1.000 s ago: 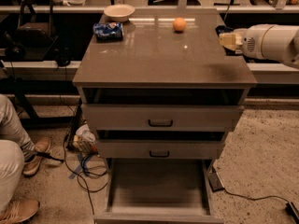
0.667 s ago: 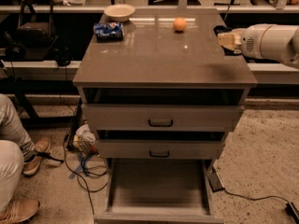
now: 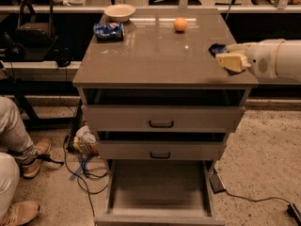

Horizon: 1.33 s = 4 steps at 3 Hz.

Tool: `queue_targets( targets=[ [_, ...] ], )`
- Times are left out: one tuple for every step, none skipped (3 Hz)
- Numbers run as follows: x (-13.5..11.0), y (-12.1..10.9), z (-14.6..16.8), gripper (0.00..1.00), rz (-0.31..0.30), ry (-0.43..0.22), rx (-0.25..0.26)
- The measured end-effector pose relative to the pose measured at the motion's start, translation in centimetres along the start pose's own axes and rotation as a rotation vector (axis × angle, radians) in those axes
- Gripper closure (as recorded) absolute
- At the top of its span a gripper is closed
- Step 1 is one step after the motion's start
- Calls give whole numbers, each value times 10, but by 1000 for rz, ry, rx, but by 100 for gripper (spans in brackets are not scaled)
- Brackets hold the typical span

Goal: Place rxbar blueberry into bottom drawer

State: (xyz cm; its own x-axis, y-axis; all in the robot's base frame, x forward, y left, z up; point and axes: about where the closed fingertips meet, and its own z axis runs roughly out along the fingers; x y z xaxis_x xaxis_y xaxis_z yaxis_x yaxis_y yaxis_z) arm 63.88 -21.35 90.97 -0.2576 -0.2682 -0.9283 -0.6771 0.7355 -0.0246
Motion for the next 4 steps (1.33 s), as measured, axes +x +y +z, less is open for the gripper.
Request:
queue_targets(
  targets=[
    [45,65,-17,100,-75,87,-185],
    [55,80,-19,100,-84,112,-240],
    [63,81,-13,100,-80,136,-248],
    [115,103,6,100,-80,234,-295]
  ],
)
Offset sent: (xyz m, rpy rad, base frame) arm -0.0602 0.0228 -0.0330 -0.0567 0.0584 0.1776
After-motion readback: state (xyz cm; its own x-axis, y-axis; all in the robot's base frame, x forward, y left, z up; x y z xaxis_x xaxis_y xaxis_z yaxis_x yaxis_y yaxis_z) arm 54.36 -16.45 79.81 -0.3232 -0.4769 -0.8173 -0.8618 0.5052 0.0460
